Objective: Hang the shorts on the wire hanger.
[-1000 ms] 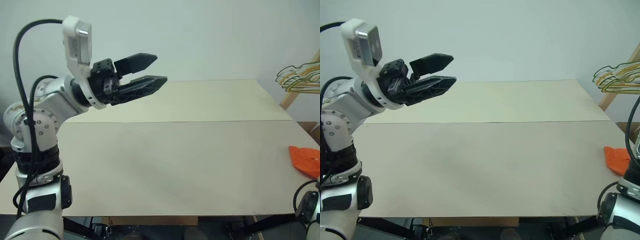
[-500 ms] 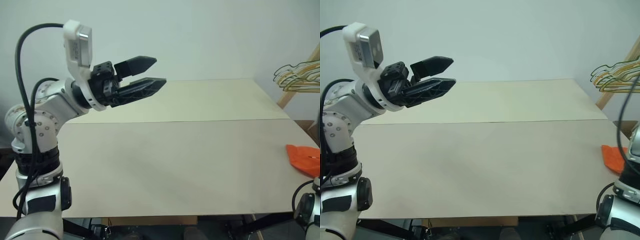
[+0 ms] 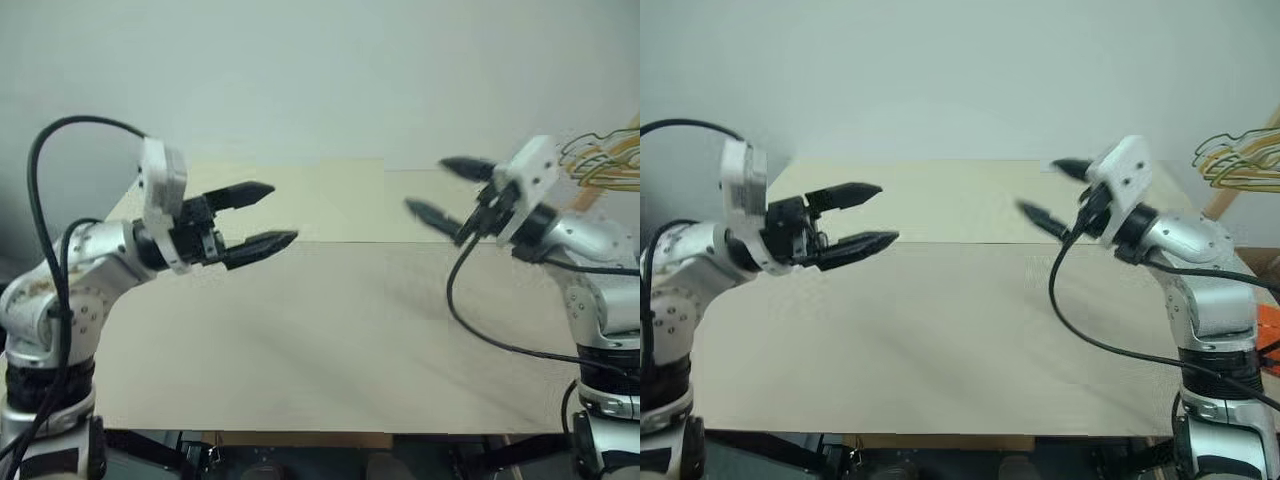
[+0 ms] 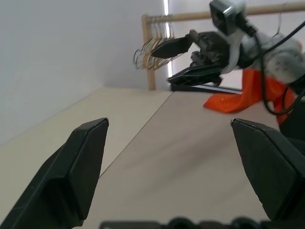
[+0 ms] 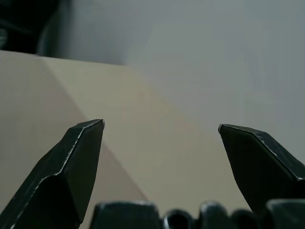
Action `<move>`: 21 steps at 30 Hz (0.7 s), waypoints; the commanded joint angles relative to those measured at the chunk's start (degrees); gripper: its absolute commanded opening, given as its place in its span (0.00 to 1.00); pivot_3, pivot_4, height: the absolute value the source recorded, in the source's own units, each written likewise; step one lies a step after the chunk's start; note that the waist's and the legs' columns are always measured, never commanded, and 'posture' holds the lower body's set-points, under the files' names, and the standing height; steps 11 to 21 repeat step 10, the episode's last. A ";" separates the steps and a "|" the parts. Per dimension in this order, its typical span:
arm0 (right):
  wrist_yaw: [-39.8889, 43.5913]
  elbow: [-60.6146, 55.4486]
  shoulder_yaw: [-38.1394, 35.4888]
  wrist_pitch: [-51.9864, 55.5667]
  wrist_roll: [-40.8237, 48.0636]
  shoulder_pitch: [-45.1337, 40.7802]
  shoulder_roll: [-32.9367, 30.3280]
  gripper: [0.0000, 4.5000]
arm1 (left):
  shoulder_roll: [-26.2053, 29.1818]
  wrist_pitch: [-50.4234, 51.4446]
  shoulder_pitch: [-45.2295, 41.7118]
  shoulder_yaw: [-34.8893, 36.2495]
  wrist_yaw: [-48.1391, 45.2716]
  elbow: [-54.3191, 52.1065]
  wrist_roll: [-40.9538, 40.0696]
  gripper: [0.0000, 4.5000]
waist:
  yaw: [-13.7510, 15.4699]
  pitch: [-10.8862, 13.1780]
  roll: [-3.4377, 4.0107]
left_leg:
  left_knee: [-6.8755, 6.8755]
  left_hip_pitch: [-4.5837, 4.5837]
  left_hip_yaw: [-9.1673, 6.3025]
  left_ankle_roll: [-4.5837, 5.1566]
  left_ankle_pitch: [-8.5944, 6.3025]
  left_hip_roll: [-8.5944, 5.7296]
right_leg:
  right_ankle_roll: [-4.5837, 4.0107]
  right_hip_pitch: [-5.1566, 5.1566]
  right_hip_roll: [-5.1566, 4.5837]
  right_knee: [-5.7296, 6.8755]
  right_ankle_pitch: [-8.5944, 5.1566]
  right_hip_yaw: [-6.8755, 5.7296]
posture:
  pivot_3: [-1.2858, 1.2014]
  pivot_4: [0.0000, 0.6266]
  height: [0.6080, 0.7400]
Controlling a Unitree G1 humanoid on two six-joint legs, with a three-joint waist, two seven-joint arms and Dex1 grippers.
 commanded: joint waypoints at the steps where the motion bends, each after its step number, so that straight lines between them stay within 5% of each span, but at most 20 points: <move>1: 8.25 -0.67 3.77 -0.29 0.74 -0.47 -1.58 0.99 | 2.16 -3.14 4.83 2.48 -1.16 -3.42 2.91 0.99 | 1.13 0.02 -0.05 | 0.01 -0.08 0.00 0.01 -0.01 0.00 | -0.02 -0.09 -0.02 0.01 0.01 -0.02 | 0.57 0.00 1.00; 9: 13.64 3.81 6.15 -2.43 -2.17 -1.53 -0.89 0.99 | 4.81 -5.68 13.50 3.63 -1.05 -7.40 6.89 0.99 | 5.31 0.05 -0.14 | 0.08 -0.69 -0.08 -0.03 0.05 -0.01 | -0.20 -0.71 -0.04 0.09 0.13 -0.24 | 0.59 0.00 1.00; 21: 13.61 3.75 6.12 -2.06 -2.21 -1.21 -0.88 0.99 | 5.16 -5.54 13.85 3.70 -0.92 -7.76 7.19 0.99 | 5.31 0.05 -0.14 | 0.08 -0.72 -0.10 -0.02 0.05 -0.01 | -0.21 -0.72 -0.04 0.08 0.13 -0.27 | 0.60 0.00 1.00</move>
